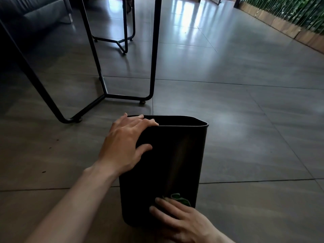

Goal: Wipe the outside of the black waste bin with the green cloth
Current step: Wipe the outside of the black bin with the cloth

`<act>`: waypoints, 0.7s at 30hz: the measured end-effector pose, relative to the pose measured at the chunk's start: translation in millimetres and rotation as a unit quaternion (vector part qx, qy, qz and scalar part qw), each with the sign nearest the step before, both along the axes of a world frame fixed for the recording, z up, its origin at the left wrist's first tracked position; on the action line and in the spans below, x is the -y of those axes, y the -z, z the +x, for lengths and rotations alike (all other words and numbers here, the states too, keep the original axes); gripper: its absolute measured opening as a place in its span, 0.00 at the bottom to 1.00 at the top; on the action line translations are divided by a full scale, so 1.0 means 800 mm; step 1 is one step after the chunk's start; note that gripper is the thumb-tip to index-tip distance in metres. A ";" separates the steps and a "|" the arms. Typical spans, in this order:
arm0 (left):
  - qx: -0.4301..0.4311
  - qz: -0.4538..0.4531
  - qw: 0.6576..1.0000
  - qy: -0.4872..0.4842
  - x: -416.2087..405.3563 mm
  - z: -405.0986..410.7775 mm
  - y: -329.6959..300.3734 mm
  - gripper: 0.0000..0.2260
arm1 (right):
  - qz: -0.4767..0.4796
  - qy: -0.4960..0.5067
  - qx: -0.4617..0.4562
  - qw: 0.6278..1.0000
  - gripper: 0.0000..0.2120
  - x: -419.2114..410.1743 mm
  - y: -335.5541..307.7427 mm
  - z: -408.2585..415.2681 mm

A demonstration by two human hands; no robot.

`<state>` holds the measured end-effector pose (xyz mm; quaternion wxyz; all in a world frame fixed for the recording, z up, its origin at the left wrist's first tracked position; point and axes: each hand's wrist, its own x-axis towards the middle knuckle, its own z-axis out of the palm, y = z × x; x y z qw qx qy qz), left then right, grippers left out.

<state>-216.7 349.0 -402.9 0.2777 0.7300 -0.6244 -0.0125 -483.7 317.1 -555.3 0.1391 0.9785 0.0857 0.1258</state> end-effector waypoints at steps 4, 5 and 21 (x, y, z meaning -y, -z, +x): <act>-0.007 -0.003 1.000 0.003 0.002 0.000 -0.001 0.27 | 0.117 0.066 0.108 0.985 0.10 0.038 -0.056 0.013; -0.010 -0.003 1.000 0.004 0.003 0.000 -0.002 0.27 | 0.135 0.108 0.155 0.973 0.11 0.050 -0.076 0.021; -0.017 -0.007 1.000 0.008 0.004 0.003 0.003 0.28 | 0.037 0.042 -0.016 0.998 0.05 0.019 -0.020 -0.020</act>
